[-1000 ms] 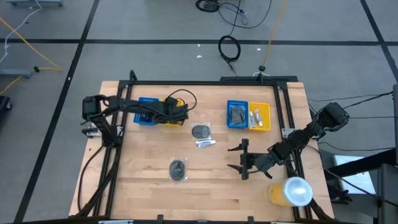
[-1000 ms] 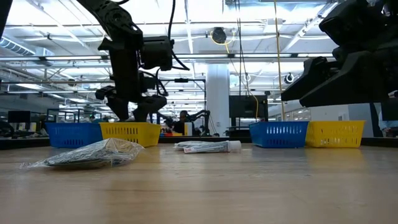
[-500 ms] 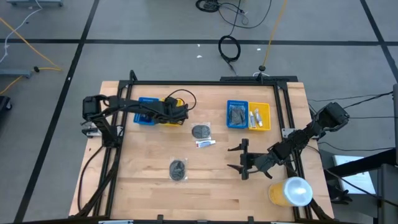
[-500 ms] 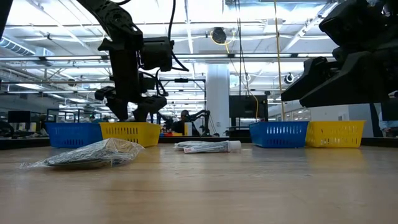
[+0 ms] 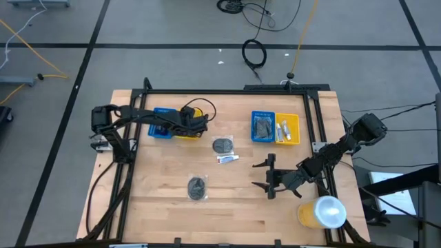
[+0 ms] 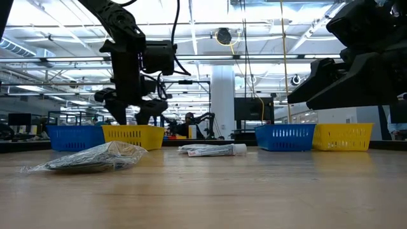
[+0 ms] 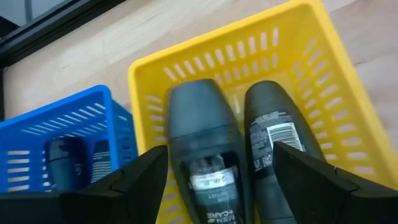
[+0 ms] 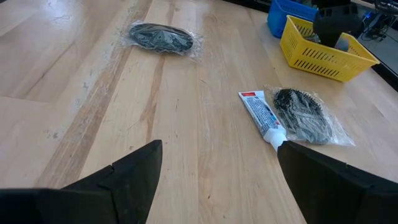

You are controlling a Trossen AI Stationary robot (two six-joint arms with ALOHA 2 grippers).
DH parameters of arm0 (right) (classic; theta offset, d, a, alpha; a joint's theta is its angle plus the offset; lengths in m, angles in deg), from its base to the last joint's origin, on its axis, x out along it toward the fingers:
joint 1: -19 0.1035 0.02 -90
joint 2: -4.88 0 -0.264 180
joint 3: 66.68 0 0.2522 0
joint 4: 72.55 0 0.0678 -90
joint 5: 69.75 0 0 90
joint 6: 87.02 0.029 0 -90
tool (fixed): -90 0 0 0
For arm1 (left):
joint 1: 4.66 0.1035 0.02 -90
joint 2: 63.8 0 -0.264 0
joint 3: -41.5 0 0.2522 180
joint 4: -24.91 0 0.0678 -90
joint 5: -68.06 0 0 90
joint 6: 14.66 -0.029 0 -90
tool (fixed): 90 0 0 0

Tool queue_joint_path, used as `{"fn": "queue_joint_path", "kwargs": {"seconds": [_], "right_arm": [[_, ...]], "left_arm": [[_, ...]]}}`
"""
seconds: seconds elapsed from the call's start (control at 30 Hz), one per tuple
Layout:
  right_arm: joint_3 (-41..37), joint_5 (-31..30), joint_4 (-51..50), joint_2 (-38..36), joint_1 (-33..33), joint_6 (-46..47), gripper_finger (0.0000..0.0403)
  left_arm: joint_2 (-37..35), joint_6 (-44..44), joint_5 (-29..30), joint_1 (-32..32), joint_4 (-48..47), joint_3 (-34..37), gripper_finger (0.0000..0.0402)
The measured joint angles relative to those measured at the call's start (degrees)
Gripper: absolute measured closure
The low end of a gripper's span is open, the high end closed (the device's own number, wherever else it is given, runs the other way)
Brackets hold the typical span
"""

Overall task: Pick & Place Travel size toiletries
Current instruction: Put the black hairbrush into the right blue bin

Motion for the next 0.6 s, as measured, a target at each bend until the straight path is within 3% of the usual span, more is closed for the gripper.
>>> {"fn": "queue_joint_path", "kwargs": {"seconds": [0.33, 0.6], "right_arm": [[0.0, 0.0, 0.0, 0.0, 0.0, 0.0, 0.0094], [0.0, 0.0, -1.1, 0.0, 0.0, 1.4, 0.0094]], "left_arm": [[-2.1, -2.8, 1.0, -2.0, -1.3, 0.1, 0.0143], [-9.9, -6.6, 1.9, -11.5, 4.1, 0.1, 0.0152]]}}
